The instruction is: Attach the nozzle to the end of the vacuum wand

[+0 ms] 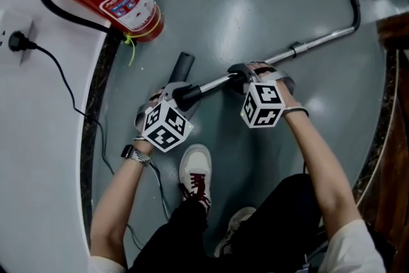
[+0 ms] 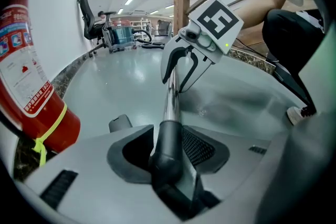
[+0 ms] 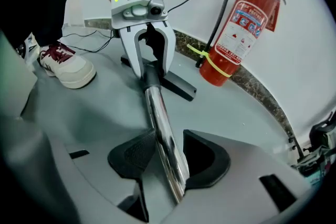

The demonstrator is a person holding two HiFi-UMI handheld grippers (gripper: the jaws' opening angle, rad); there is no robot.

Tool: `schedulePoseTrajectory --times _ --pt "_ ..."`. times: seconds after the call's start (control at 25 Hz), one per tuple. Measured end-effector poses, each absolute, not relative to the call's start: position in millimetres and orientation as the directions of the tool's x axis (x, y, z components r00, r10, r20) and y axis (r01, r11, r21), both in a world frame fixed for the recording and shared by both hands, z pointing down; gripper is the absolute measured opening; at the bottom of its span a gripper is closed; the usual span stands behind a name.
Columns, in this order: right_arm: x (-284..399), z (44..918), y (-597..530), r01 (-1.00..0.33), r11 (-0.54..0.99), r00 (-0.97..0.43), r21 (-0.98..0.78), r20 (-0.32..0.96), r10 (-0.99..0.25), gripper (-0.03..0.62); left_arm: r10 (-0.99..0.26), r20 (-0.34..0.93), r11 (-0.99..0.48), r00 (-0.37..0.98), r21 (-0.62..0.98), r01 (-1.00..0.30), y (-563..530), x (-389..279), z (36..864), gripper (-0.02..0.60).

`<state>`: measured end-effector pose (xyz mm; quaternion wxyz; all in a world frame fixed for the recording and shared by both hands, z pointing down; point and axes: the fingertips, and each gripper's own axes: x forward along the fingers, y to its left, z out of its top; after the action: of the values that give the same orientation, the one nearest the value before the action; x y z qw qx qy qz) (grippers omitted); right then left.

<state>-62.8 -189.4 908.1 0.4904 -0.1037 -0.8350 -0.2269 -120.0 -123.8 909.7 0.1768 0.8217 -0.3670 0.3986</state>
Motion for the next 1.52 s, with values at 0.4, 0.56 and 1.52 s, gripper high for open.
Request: schedulePoseTrajectory --times 0.4,0.56,1.52 --pt "-60 864 -208 0.179 0.943 -0.645 0.279 0.758 -0.102 0.139 -0.559 0.699 -0.550 0.447 0.090 -0.830 -138 -133 877 0.136" --pt "-52 844 -218 0.085 0.955 -0.682 0.283 0.716 -0.151 0.090 -0.619 0.654 -0.500 0.434 0.098 -0.860 -145 -142 858 0.092" --pt "-6 699 -253 -0.292 0.915 -0.772 0.278 0.497 -0.397 0.026 -0.723 0.539 -0.574 0.433 -0.120 -0.810 -180 -105 724 0.001"
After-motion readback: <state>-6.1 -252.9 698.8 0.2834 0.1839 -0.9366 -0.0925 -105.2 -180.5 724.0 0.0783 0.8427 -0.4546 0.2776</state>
